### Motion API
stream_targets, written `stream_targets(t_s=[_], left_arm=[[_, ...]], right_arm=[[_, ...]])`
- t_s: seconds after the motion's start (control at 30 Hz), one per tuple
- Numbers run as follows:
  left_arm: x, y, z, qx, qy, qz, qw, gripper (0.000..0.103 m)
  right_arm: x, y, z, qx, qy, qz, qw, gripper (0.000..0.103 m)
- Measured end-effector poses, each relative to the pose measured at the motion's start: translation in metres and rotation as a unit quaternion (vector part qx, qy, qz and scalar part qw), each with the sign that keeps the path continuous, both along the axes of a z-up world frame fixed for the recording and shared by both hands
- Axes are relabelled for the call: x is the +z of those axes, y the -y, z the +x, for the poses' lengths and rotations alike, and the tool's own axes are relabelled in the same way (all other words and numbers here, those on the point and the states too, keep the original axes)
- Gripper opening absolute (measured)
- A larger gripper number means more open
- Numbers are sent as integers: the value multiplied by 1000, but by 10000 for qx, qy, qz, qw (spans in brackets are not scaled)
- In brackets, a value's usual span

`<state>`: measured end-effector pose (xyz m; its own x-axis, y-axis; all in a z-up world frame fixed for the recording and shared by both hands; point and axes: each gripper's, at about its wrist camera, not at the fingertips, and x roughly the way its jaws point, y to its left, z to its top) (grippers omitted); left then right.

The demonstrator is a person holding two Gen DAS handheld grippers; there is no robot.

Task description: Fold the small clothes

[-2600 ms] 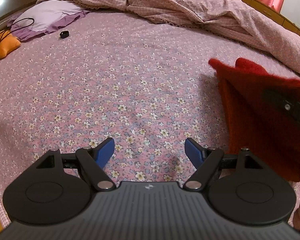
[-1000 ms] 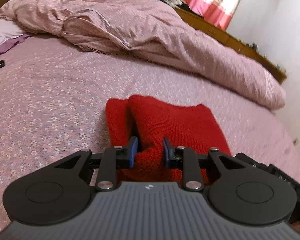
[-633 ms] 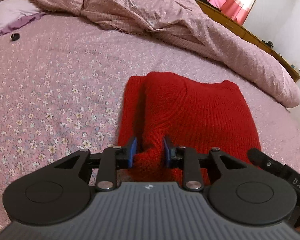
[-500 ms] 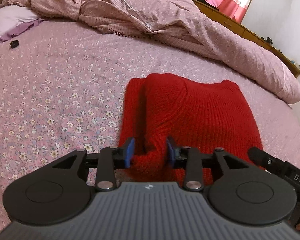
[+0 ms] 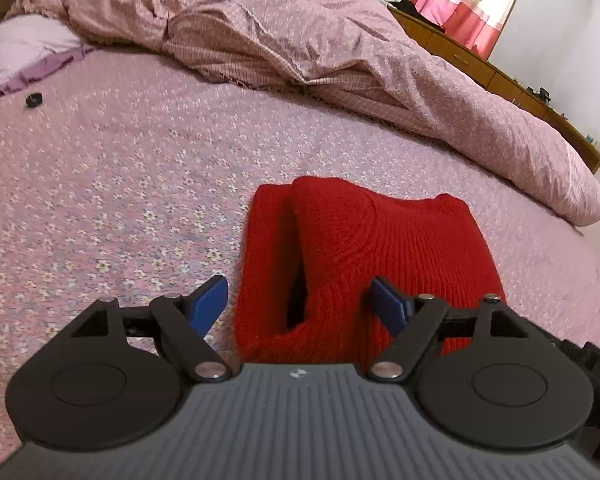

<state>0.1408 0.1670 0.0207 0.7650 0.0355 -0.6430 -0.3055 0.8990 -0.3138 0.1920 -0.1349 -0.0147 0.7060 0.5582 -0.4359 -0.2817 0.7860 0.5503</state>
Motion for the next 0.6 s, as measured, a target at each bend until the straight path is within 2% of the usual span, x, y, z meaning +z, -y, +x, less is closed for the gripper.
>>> stream_targets(t_s=[0.17,0.3,0.4,0.6], left_arm=[[-7,-6,15,-86,-25,-357,9993,84],[-15,-7,27,-117,-159,-396,9990,85],[-21,-10,33,-106,-219,-476,9986,88],[-30,-16,43,-196,-214,-620,9977,91]], right_arm=[[6,3,18,38,-103,85,9999,80],[3,-5,37,349,-469,-144,9982,80],[-3,-9,49,537,-648,-62,9964,80],[-16,-18,69,740,-891,28,9933,87]])
